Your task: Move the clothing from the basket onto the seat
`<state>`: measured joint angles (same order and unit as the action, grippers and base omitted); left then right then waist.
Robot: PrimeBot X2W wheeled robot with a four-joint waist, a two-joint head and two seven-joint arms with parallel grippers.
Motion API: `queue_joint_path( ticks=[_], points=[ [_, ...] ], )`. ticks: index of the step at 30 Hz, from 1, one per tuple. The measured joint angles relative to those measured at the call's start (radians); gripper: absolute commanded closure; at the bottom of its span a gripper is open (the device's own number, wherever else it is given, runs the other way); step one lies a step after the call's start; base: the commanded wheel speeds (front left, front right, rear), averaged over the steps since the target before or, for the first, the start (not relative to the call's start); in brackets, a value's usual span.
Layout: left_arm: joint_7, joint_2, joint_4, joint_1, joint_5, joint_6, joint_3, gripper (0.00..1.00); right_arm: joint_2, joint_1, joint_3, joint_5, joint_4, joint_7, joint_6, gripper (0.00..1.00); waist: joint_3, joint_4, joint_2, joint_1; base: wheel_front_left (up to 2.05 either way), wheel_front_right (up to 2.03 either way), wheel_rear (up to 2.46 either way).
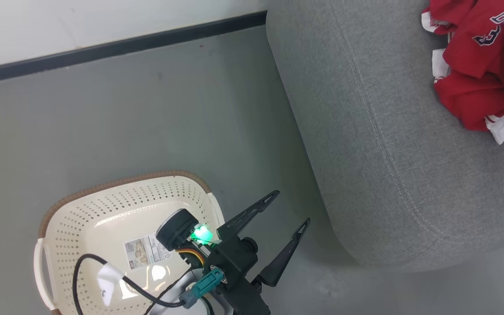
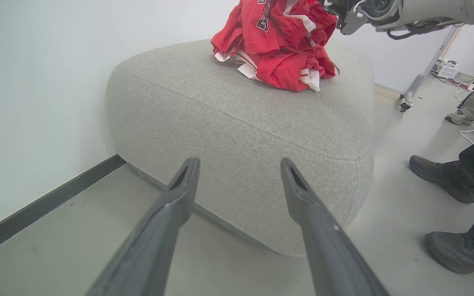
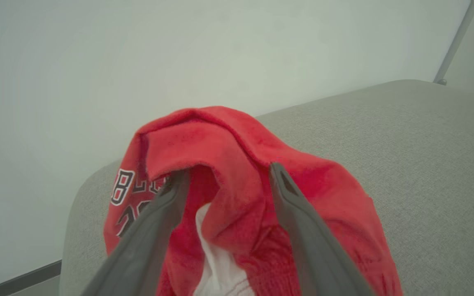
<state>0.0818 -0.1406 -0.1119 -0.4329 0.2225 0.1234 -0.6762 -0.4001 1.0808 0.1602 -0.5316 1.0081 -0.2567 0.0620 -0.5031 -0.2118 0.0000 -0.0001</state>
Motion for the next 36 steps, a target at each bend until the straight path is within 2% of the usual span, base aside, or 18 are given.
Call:
queue_joint_path(
  ticks=[7, 12, 36],
  points=[
    [0.029, 0.010, -0.030, 0.002, 0.013, -0.001, 0.009, 0.00, 0.017, -0.068, 0.008, 0.026, -0.009, 0.000, 0.008, 0.00, 0.049, 0.007, 0.0000, -0.0001, 0.00, 0.00, 0.00],
    [0.058, 0.016, -0.053, 0.017, 0.030, -0.022, 0.031, 0.00, 0.062, -0.149, 0.026, 0.042, -0.047, 0.000, 0.010, 0.00, 0.101, 0.017, 0.0000, -0.0001, 0.00, 0.00, 0.00],
    [0.131, 0.010, -0.102, 0.166, 0.107, -0.173, 0.221, 0.00, 0.174, -0.491, 0.100, 0.144, -0.329, 0.000, 0.026, 0.00, 0.302, 0.115, -0.0001, 0.0000, 0.00, 0.00, 0.00]
  ],
)
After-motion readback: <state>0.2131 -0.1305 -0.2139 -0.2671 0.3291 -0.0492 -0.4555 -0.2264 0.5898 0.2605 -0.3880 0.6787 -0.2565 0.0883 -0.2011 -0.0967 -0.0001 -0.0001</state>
